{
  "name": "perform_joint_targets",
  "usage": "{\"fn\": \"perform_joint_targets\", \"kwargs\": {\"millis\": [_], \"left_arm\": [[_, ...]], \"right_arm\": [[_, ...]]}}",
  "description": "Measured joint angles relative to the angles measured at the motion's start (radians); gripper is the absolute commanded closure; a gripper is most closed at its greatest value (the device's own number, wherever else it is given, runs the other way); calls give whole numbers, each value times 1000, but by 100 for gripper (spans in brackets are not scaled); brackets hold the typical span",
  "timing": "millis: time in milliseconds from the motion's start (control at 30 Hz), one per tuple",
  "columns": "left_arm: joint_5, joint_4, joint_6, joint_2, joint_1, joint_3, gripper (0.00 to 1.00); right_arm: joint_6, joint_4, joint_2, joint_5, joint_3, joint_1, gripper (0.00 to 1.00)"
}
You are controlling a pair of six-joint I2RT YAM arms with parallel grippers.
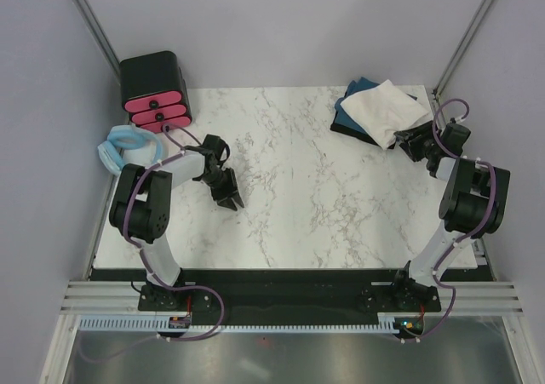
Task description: Fold and stack the t-shirts
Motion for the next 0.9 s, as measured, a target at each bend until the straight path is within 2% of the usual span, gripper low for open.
{"fn": "perform_joint_targets", "kwargs": {"millis": [267, 700, 900], "left_arm": [[-4, 0, 0, 5, -26, 1, 65], [-16, -5, 0, 12, -44, 19, 65], [-22, -6, 0, 12, -44, 21, 65]], "right_arm": [[-11, 8, 5, -4, 8, 0, 43], [-49, -50, 75, 8, 185, 0, 43], [-53, -84, 95, 9, 190, 0, 42]]}}
